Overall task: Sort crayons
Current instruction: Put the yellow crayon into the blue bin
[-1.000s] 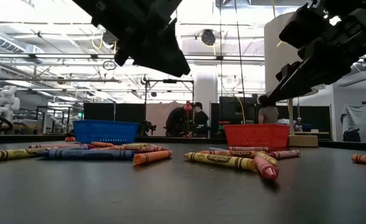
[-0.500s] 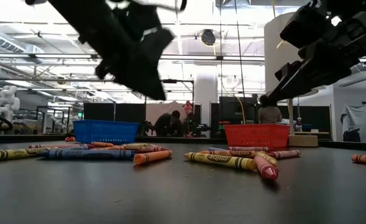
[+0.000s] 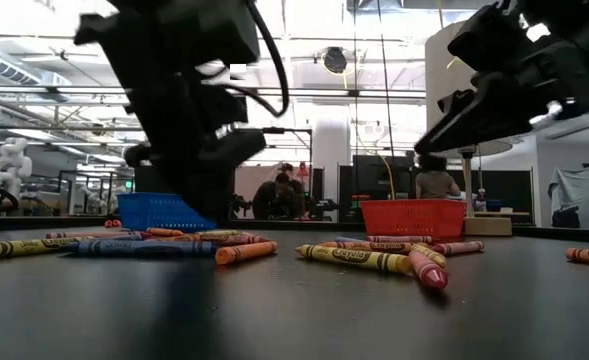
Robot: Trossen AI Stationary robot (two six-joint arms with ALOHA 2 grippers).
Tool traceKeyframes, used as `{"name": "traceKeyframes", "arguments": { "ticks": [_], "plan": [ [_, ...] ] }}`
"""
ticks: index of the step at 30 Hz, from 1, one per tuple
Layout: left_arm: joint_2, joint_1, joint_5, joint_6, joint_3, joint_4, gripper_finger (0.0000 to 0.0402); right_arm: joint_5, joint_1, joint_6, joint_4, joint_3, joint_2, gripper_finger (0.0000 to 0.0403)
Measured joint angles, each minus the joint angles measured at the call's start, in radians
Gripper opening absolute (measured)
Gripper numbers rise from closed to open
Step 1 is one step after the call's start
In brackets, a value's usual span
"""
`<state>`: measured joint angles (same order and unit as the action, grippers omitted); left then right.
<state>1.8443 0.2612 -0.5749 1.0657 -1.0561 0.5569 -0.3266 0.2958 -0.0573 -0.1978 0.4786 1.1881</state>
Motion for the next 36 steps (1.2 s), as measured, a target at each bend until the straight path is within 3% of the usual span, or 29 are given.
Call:
{"name": "traceKeyframes", "arguments": {
  "ticks": [11,28,36],
  "plan": [
    [0.029,-0.054,0.028,0.056,0.001,0.003,0.0113,-0.012,-0.001,0.006,-0.024,0.0,0.0,0.0167],
    [0.051,-0.07,0.051,0.015,-0.002,-0.025,0.001,-0.009,-0.001,0.006,-0.014,0.0,0.0,0.0167],
    [0.05,-0.072,-0.012,-0.049,0.001,-0.024,0.0005,-0.009,-0.001,0.01,-0.015,0.0,0.0,0.0167]
  ]
}}
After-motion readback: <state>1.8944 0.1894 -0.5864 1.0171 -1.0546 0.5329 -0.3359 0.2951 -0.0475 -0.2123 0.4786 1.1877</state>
